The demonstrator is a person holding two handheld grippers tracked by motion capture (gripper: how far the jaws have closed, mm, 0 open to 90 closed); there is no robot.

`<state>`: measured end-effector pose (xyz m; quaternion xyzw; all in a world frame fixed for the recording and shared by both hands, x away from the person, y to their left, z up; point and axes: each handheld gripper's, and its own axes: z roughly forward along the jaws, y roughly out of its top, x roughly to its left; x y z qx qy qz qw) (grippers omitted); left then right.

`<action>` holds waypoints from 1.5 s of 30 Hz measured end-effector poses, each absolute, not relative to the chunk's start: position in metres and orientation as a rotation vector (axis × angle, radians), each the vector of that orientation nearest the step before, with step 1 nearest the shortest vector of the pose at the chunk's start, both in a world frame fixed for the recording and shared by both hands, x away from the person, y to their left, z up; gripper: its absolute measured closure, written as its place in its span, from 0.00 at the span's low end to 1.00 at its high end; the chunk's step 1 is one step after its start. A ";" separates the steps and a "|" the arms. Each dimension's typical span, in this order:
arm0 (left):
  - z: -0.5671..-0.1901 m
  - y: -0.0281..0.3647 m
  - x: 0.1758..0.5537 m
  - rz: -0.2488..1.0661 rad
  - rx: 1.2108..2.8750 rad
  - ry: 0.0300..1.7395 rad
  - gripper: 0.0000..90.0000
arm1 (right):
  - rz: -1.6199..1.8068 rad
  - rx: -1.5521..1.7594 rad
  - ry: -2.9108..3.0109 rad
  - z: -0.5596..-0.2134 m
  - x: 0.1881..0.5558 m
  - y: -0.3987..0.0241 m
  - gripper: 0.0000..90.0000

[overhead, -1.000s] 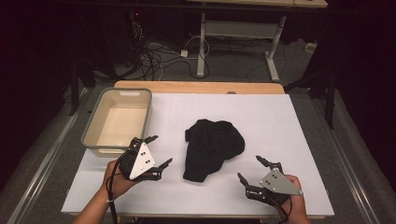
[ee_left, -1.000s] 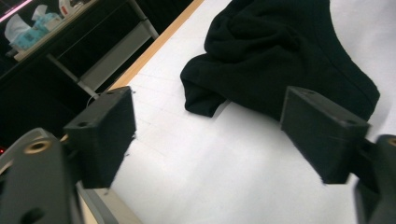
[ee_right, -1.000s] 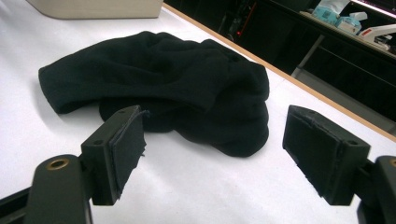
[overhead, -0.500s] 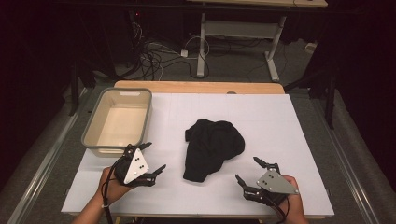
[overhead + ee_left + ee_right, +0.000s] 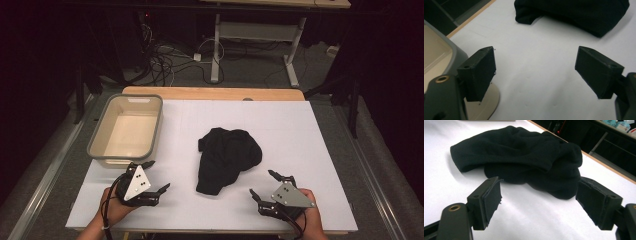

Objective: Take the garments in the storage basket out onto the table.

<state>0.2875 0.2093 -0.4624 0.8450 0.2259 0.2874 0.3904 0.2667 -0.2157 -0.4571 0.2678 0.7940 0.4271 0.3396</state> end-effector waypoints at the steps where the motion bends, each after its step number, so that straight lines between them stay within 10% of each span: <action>1: -0.464 0.210 0.286 0.731 2.146 0.577 0.18 | 1.114 0.703 2.069 -0.457 0.267 -0.216 0.23; 45: -0.481 0.218 0.276 0.715 2.163 0.632 0.18 | 1.119 0.761 2.023 -0.458 0.267 -0.233 0.22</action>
